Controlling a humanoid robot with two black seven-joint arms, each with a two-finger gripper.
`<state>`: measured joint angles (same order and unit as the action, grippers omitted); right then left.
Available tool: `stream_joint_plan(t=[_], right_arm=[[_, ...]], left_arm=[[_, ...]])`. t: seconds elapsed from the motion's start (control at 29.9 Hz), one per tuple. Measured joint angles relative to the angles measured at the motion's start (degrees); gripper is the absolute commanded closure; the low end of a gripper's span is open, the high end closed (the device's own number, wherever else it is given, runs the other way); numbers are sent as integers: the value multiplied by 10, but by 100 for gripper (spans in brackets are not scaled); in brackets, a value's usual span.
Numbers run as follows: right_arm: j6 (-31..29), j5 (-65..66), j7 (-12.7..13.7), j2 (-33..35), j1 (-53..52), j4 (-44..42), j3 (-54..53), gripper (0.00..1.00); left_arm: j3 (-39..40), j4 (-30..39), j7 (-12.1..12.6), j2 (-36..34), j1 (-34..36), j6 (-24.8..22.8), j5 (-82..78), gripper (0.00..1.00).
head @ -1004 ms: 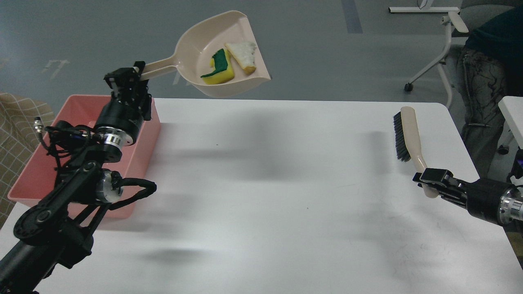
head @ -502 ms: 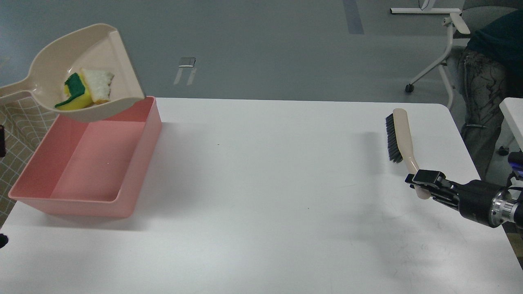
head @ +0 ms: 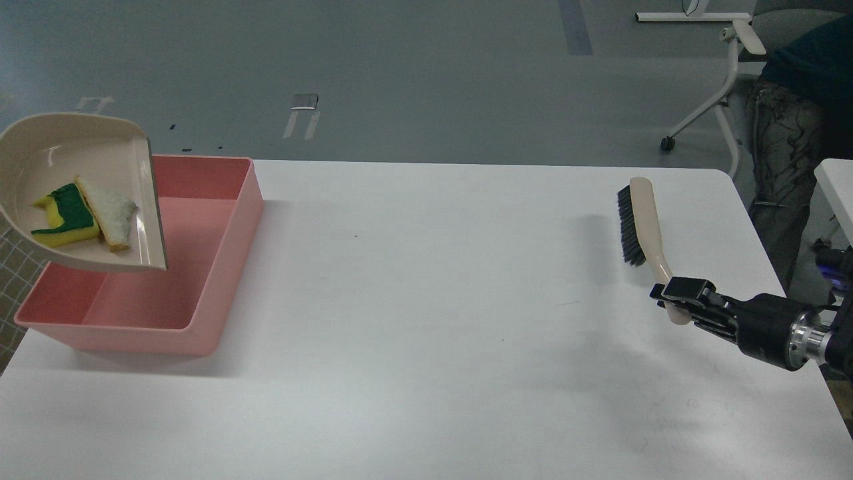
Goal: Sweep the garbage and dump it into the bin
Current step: 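Swing the dustpan over the pink bin and tip it to dump contents, then lower the empty dustpan back onto the table with the left gripper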
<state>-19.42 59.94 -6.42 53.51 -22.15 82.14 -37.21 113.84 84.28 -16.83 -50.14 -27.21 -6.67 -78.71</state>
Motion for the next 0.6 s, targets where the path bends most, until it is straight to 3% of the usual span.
stream_joint_plan(t=[0.2,0.43,0.54,0.6], right_arm=[[0,1,0,-4,-2,1,-1,100],[1,0,0,-4,-2,2,-1,100],[1,0,0,-3,-3,1,-1,100],[1,0,0,-3,-3,1,-1,100]], left_arm=[[-7,0,-20,-61,-4,67,-110,100],[-8,-1,-39,-70,2,113,-214,100],[-6,1,-40,-69,40,115,-193,100],[-6,12,-40,-69,89,82,-129,100]])
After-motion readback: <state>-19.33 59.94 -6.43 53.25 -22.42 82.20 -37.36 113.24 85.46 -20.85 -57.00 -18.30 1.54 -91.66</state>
